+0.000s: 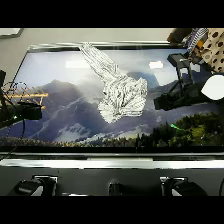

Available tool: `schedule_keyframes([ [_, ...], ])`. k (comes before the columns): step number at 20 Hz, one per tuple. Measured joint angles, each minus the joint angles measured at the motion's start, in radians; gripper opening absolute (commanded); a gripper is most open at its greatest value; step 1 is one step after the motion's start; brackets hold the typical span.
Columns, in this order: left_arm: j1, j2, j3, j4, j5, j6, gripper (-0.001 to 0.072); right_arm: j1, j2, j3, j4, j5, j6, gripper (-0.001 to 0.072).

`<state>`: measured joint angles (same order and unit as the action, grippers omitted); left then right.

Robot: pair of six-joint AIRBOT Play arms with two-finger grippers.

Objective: Fold the clothes and pants, and hang the long-sleeved shirts on hangers.

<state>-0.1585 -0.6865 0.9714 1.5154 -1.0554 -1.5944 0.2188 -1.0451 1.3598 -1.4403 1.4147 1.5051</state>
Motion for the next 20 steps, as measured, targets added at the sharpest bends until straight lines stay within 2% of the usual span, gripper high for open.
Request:
schedule_keyframes([
  [7,0.0,0.0,0.0,0.0,0.001,0.0,0.0024,0.0,0.0,0.0,0.0,0.0,0.0,0.0026],
  [8,0.0,0.0,0.0,0.0,0.001,0.0,0.0059,0.0,0.0,0.0,0.0,0.0,0.0,0.0026],
  [9,0.0,0.0,-0.001,0.0,0.002,0.001,0.0225,0.0,0.0,0.0,0.0,0.0,0.001,0.0026],
  [10,0.0,-0.002,-0.001,0.0,0.003,0.001,0.0545,0.0,0.0,0.0,0.0,0.0,0.0,0.0026],
  [11,0.0,-0.003,-0.001,0.0,0.005,0.0,0.0714,0.0,0.0,0.0,0.0,0.0,0.001,0.0026],
  [20,0.0,-0.028,-0.002,0.0,0.007,-0.006,0.0715,0.0,0.0,0.0,0.0,0.0,0.002,0.0026],
])
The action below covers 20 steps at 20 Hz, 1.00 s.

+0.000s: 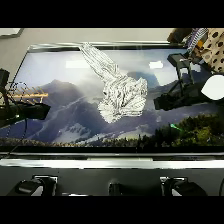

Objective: Fold the clothes and pants, and hang the long-sleeved shirts on hangers.

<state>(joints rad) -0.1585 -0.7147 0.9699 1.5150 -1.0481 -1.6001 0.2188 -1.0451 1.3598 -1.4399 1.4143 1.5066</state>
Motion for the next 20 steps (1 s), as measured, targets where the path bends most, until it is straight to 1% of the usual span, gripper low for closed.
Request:
schedule_keyframes([
  [4,0.0,-0.003,0.0,0.0,0.008,0.0,0.0715,0.0,0.0,0.0,0.0,0.0,0.003,0.0026],
  [5,0.0,-0.003,0.0,0.0,0.013,0.0,0.0715,0.0,0.0,0.0,0.0,0.0,0.003,0.0045],
  [6,0.0,-0.003,0.0,0.0,0.021,0.0,0.0715,0.0,0.0,0.0,0.003,-0.003,0.003,0.0217],
  [7,0.0,-0.003,0.0,0.0,0.029,0.0,0.0715,0.0,0.0,-0.001,0.008,-0.009,0.007,0.0459],
  [8,0.0,-0.004,0.0,0.0,0.037,0.0,0.0715,0.0,-0.001,-0.005,0.009,-0.021,0.014,0.055],
  [9,0.0,-0.005,0.0,0.0,0.049,-0.001,0.0715,0.0,-0.003,-0.016,0.007,-0.036,0.027,0.0562],
  [10,0.0,-0.007,0.0,0.0,0.057,0.0,0.0715,0.0,-0.008,-0.038,-0.002,-0.058,0.052,0.0662],
  [11,0.0,-0.011,0.0,0.0,0.061,-0.001,0.0715,-0.003,-0.016,-0.072,-0.013,-0.089,0.086,0.0704],
  [13,0.0,-0.025,0.0,0.0,0.071,-0.001,0.0715,-0.014,-0.047,-0.163,-0.022,-0.165,0.18,0.0708],
  [14,0.0,-0.034,0.0,0.0,0.073,-0.001,0.0716,-0.026,-0.073,-0.212,0.004,-0.209,0.23,0.0708],
  [16,0.0,-0.054,0.0,0.0,0.075,-0.001,0.0715,-0.063,-0.141,-0.285,0.12,-0.306,0.284,0.0704],
  [17,0.0,-0.064,0.0,0.0,0.077,-0.001,0.0715,-0.088,-0.183,-0.307,0.197,-0.358,0.283,0.07],
  [18,0.0,-0.075,0.0,0.0,0.079,-0.001,0.0715,-0.114,-0.225,-0.323,0.285,-0.409,0.259,0.0699],
  [20,0.0,-0.095,0.0,0.0,0.08,-0.001,0.0715,-0.158,-0.322,-0.344,0.486,-0.501,0.156,0.0698],
])
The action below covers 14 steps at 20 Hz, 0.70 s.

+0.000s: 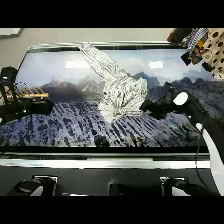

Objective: Fold the clothes and pants, and hang the long-sleeved shirts on hangers.

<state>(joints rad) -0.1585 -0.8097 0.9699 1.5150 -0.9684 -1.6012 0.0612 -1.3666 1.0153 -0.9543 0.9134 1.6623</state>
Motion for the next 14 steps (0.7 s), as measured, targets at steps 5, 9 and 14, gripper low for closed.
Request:
schedule_keyframes([
  [5,0.0,-0.032,0.0,0.0,0.002,0.0,0.0715,-0.014,-0.175,-0.018,0.246,-0.138,-0.178,0.0475],
  [9,0.0,-0.039,0.0,0.0,0.002,-0.008,0.0716,0.0,-0.212,-0.01,0.315,-0.183,-0.252,0.0025],
  [14,0.0,-0.04,0.0,0.0,-0.029,-0.15,0.0715,0.004,-0.111,0.0,0.246,0.0,-0.269,0.0024],
])
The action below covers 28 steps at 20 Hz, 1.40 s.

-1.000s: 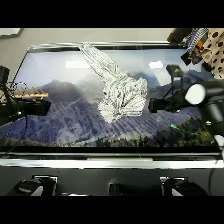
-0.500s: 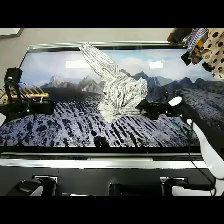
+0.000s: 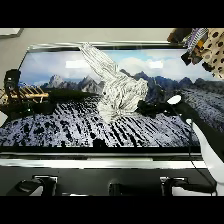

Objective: Fold the clothes and pants, and hang the long-sleeved shirts on hangers.

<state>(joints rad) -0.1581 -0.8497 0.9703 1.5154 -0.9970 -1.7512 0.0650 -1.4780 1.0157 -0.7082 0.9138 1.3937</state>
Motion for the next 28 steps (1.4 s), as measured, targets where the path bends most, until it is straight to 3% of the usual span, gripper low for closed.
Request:
schedule_keyframes([
  [3,0.0,0.005,0.0,-0.001,-0.052,-0.079,0.0716,0.001,0.166,-0.045,-0.089,0.15,0.009,0.0024],
  [6,0.0,0.013,-0.004,-0.032,-0.085,-0.113,0.0716,0.001,0.396,-0.151,-0.209,0.259,0.085,0.0024],
  [9,0.0,0.016,-0.041,-0.122,-0.085,-0.128,0.0715,0.001,0.666,-0.262,-0.364,0.369,0.231,0.0024],
  [13,0.0,-0.02,-0.123,-0.323,0.03,-0.131,0.0715,0.0,0.982,-0.322,-0.628,0.518,0.504,0.0024],
  [15,0.0,-0.075,-0.143,-0.454,0.113,-0.097,0.0716,0.0,1.097,-0.333,-0.748,0.606,0.625,0.0024],
  [19,-0.007,-0.249,-0.132,-0.749,0.25,0.058,0.0715,0.0,1.212,-0.34,-0.904,0.732,0.792,0.0025],
  [23,-0.051,-0.494,0.0,-0.891,0.303,0.179,0.072,0.0,1.234,-0.341,-0.963,0.741,0.872,0.0025],
  [28,-0.134,-0.807,0.254,-0.961,0.321,0.24,0.072,0.0,1.195,-0.341,-0.983,0.708,0.91,0.0025],
])
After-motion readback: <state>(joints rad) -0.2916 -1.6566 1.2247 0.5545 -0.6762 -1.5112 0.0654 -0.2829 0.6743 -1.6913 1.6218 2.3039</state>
